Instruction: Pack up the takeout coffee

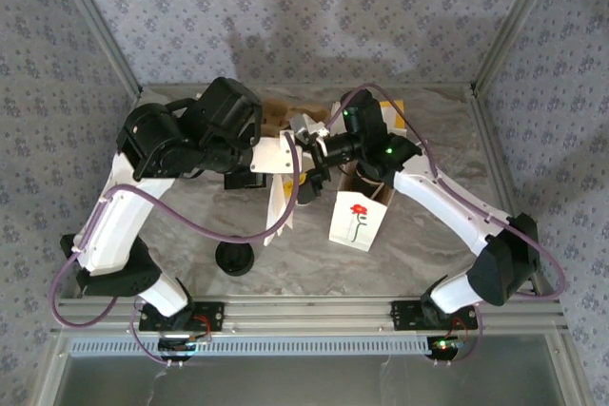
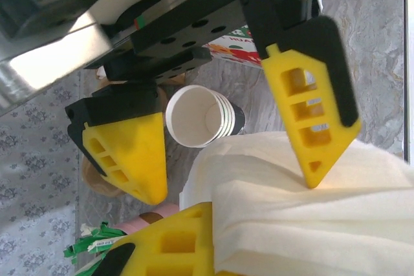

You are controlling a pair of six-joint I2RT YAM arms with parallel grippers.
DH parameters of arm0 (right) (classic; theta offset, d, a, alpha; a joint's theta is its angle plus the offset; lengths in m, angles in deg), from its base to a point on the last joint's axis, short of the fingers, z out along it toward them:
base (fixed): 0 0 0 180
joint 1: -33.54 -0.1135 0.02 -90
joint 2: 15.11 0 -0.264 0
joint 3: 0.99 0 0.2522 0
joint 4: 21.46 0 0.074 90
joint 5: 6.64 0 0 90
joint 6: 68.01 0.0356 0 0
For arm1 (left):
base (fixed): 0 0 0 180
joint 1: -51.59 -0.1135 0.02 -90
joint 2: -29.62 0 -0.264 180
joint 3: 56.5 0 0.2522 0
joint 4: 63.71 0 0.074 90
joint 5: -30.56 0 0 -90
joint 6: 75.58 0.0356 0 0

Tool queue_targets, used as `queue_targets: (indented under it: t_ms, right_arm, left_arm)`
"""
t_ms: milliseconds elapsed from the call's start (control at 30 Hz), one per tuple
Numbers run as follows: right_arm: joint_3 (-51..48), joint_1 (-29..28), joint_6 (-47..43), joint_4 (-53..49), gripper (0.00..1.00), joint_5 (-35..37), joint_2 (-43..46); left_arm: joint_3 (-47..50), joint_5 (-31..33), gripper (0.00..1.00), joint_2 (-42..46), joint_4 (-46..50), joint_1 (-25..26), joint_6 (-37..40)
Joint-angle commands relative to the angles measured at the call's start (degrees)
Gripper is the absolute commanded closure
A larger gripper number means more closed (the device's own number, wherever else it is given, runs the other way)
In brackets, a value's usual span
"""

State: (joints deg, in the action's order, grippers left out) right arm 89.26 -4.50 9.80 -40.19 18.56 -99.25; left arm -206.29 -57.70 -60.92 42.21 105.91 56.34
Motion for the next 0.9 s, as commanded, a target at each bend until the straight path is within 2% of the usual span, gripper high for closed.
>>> queue_targets:
  t_ms: [0,267,533,700,867]
  right_arm:
    - [-0.55,0.18,2.89,5.26,0.00,-2.72,-0.59]
    - [-0.50,-0.45,4.85,6.38,0.05,-5.23,-1.73]
    - [0.71,-0.81,4.25,2.30,0.26,-6.60,-1.95]
    - [1.62,-0.82,2.30,-1.32,0.35,-6.48,-1.13]
    - [2.57,-0.98,1.08,-4.26,0.51,-6.65,-0.78]
  left_arm:
    - [-1.63,-1.33,1.00,-0.74,5.05,-0.26,-1.12]
    - [-2.47,-0.67,1.00,-1.04,4.43,-0.80,-1.40]
    - [-2.50,0.29,1.00,-0.53,3.95,-1.98,-1.03]
    - [-2.01,0.62,1.00,0.10,3.73,-2.37,-0.83]
    - [-1.96,0.79,1.00,0.10,3.56,-2.41,-0.59]
